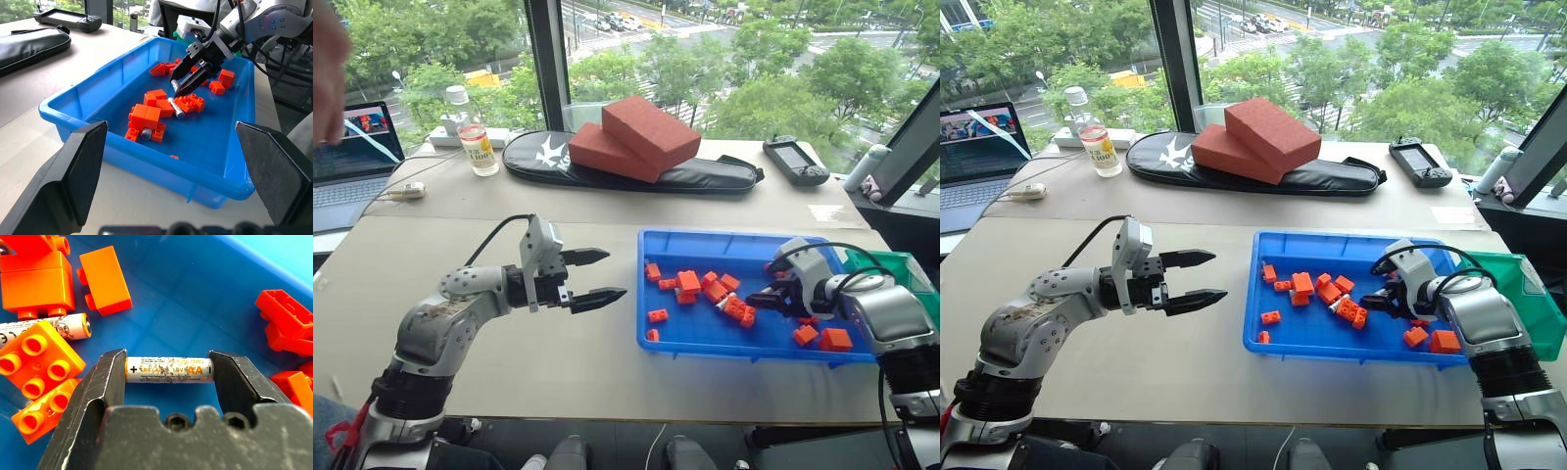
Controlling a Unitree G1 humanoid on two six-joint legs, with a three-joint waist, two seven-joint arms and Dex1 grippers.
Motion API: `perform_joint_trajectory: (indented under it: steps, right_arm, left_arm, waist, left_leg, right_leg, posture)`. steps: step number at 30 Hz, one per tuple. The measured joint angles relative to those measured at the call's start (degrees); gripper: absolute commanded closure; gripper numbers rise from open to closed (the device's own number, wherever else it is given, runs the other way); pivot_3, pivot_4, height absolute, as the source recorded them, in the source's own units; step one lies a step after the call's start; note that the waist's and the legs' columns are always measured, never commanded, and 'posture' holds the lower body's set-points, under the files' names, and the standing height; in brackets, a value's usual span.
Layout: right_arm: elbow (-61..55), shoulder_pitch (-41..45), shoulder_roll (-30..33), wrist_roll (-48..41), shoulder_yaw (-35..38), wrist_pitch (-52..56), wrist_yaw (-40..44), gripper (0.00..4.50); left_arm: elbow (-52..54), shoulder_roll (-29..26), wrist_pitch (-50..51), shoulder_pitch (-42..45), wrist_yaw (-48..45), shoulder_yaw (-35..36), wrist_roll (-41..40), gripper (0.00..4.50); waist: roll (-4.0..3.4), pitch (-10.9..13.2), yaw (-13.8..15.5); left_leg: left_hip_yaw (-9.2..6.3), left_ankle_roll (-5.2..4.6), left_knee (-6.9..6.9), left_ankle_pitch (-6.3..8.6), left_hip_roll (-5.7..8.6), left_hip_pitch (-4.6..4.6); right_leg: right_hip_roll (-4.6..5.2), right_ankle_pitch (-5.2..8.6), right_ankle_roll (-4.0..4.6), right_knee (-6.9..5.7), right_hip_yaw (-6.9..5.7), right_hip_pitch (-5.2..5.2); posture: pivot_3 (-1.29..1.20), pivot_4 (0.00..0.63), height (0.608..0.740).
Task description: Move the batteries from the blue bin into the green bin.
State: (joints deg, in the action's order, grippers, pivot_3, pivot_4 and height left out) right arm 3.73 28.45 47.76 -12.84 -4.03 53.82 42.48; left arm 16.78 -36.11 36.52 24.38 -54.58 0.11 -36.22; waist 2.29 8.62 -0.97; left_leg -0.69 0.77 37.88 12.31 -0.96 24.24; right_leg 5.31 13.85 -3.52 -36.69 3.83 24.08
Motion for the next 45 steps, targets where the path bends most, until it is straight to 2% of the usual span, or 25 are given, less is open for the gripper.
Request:
perform_joint_trajectory:
  steps: [3, 7, 11, 14, 22, 33, 35, 38, 45]
  right_arm:
    - [-3.3, -0.2, 1.0, -1.0, 1.6, 2.7, -0.3, 1.99]
    - [-10.4, 1.3, 5.2, -2.0, 9.8, 8.2, -2.4, 1.99]
    - [-16.0, 2.2, 6.4, -2.5, 16.2, 12.8, -5.3, 1.99]
    - [-17.1, 1.9, 6.6, -2.1, 16.9, 14.7, -7.7, 1.99]
    - [-13.3, -3.1, 13.3, 4.9, 16.0, 13.5, -14.3, 1.99]
    - [-7.4, -7.0, 13.5, 8.9, 16.0, 8.8, -17.8, 1.99]
    - [-7.0, -7.2, 13.1, 9.1, 16.1, 8.4, -17.9, 0.98]
    - [-6.9, -7.1, 12.2, 9.2, 16.9, 8.1, -18.2, 0.13]
    - [-6.7, -1.9, 10.2, 9.1, 19.3, 7.7, -19.4, 0.06]
  left_arm:
    - [0.0, 0.0, 0.0, 0.0, 0.0, 0.0, 0.0, 0.00]
    - [0.0, 0.0, 0.0, 0.0, 0.0, 0.0, 0.0, 0.00]
    - [0.0, 0.0, 0.0, 0.0, 0.0, 0.1, 0.0, 0.00]
    - [0.0, 0.0, 0.0, 0.0, 0.0, 0.1, 0.0, 0.00]
    - [-0.3, 0.4, 0.0, 0.0, 0.0, 0.0, 0.0, 0.00]
    - [-0.3, 0.6, 0.1, 0.1, -0.1, -0.1, 0.0, 0.00]
    - [-0.3, 0.6, 0.1, 0.1, -0.1, -0.1, 0.0, 0.00]
    - [-0.3, 0.6, 0.1, 0.1, -0.1, -0.1, 0.0, 0.00]
    - [-0.3, 0.6, 0.1, 0.1, -0.1, -0.1, 0.0, 0.00]
  waist:
    - [-0.02, 0.0, 0.0]
    - [-0.09, 0.1, 0.1]
    - [-0.09, 0.1, 0.0]
    - [-0.09, 0.1, 0.0]
    - [-0.09, 0.1, 0.1]
    - [-0.10, 0.1, -0.1]
    - [-0.10, 0.1, -0.1]
    - [-0.10, 0.1, -0.1]
    - [-0.12, 0.1, -0.1]
  left_leg:
    - [0.00, 0.00, 0.00, 0.00, 0.00, 0.02]
    - [0.00, 0.00, 0.00, 0.00, 0.00, 0.03]
    - [0.00, 0.00, 0.00, 0.00, -0.01, 0.02]
    - [0.01, 0.00, 0.00, 0.00, -0.01, 0.02]
    - [0.06, 0.00, 0.00, 0.00, 0.00, 0.03]
    - [0.08, 0.00, 0.00, 0.00, 0.00, 0.03]
    - [0.08, 0.00, 0.00, 0.00, -0.01, 0.03]
    - [0.08, 0.00, -0.01, 0.00, -0.01, 0.02]
    - [0.08, 0.00, 0.00, 0.00, 0.00, 0.02]
  right_leg:
    - [0.01, 0.00, 0.00, -0.02, 0.00, 0.04]
    - [0.01, 0.00, 0.00, -0.01, 0.00, 0.04]
    - [-0.01, 0.00, 0.00, 0.00, 0.00, 0.02]
    - [0.00, 0.00, 0.00, 0.00, 0.00, 0.03]
    - [0.02, 0.01, -0.01, 0.03, 0.01, 0.04]
    - [0.01, 0.02, 0.00, 0.02, 0.05, 0.04]
    - [0.00, 0.02, 0.00, 0.02, 0.05, 0.04]
    - [0.00, 0.02, 0.00, 0.02, 0.05, 0.04]
    - [0.01, 0.02, 0.00, 0.02, 0.06, 0.04]
  posture:
    - [0.00, 0.150, 0.740]
    - [0.00, 0.150, 0.740]
    - [0.00, 0.150, 0.740]
    - [0.00, 0.150, 0.740]
    - [0.00, 0.150, 0.740]
    - [0.00, 0.150, 0.740]
    - [0.00, 0.150, 0.740]
    - [0.00, 0.150, 0.740]
    - [0.00, 0.150, 0.740]
